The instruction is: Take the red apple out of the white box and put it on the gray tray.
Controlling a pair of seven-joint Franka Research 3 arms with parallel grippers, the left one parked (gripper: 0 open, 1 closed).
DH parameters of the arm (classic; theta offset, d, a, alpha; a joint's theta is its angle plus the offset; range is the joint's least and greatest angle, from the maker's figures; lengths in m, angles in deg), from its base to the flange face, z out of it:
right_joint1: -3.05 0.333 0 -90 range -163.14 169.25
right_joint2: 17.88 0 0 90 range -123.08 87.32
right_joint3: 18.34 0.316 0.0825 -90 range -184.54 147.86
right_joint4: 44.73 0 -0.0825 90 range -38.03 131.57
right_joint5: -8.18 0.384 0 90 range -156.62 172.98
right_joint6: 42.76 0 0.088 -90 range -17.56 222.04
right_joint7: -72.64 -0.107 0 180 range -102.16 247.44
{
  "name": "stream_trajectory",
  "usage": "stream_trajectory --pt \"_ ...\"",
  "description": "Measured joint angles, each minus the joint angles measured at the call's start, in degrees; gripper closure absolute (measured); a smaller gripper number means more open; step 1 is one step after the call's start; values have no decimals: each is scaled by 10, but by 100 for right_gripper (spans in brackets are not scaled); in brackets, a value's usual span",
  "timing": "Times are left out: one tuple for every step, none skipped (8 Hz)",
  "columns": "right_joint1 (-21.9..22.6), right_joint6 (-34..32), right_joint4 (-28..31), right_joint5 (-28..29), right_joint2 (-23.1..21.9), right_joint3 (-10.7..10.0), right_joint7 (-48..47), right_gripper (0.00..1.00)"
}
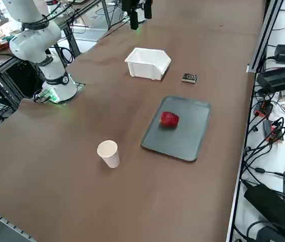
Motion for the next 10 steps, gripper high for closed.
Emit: stream_trajectory --pt "0 0 0 0 7 0 0 0" --pt "0 0 0 0 13 0 0 0" --pt "0 0 0 0 15 0 0 0" --pt "0 0 0 0 16 0 0 0" --pt "-1 0 0 3 16 0 0 0" --pt "-1 0 0 7 16 -1 0 0" --pt "-1 0 0 7 16 -1 0 0" --pt "-1 0 0 8 17 -1 0 0" --pt "-1 0 0 8 17 -1 0 0" --pt "-1 0 0 8 17 -1 0 0"
